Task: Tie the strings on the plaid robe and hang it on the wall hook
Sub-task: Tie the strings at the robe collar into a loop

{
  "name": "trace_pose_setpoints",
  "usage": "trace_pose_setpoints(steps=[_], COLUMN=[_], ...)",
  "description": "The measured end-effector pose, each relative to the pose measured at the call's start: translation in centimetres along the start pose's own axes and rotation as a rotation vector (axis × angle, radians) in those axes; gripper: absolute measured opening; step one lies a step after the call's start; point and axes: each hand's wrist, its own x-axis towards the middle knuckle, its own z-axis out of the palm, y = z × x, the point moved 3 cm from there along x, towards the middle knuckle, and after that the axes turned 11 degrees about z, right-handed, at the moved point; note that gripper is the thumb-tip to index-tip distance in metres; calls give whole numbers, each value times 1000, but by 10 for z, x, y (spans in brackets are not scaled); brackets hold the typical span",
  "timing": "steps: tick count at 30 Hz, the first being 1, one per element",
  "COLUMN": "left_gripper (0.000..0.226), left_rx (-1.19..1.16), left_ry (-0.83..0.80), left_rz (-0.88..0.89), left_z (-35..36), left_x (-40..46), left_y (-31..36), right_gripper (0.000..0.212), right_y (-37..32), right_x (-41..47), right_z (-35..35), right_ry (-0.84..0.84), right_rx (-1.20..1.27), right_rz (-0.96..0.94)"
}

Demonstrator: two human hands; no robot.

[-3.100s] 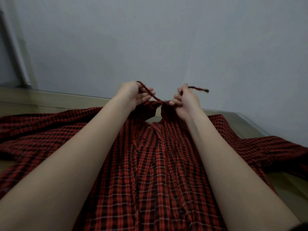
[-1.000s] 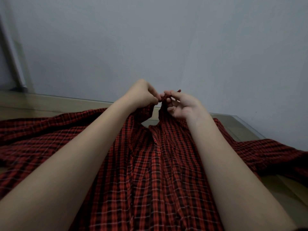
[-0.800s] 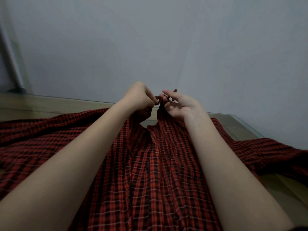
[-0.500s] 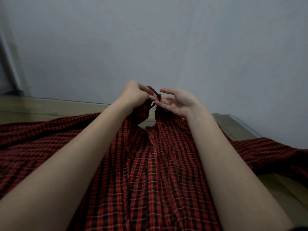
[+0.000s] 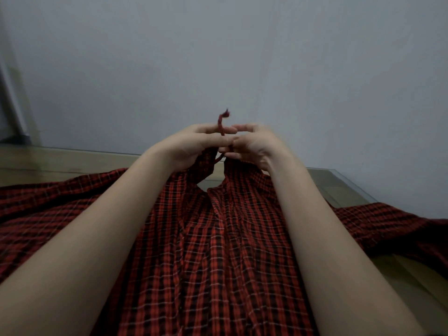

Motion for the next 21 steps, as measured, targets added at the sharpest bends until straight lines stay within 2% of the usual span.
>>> trace_pose_setpoints(steps=[3,6,12,21], left_gripper=[20,22,25,34], left_rx=[153,330,395,486], left_ry=[94,162,185,338], left_rz=[4,4,32,44], left_z=[-3,-5,-6,-8], left_x=[3,3,5,9], left_y=[-4,-8,-14,-16], right_gripper=[39,47,51,19], right_y=[0,-2,-4,-3], right_x=[-2,-3,-3,8], right_z=[-2,-4,-2,-4], right_ry=[19,74,141,373], right_rx=[-87,-242,-430,-715], right_rz=[-17,-45,-154,-374])
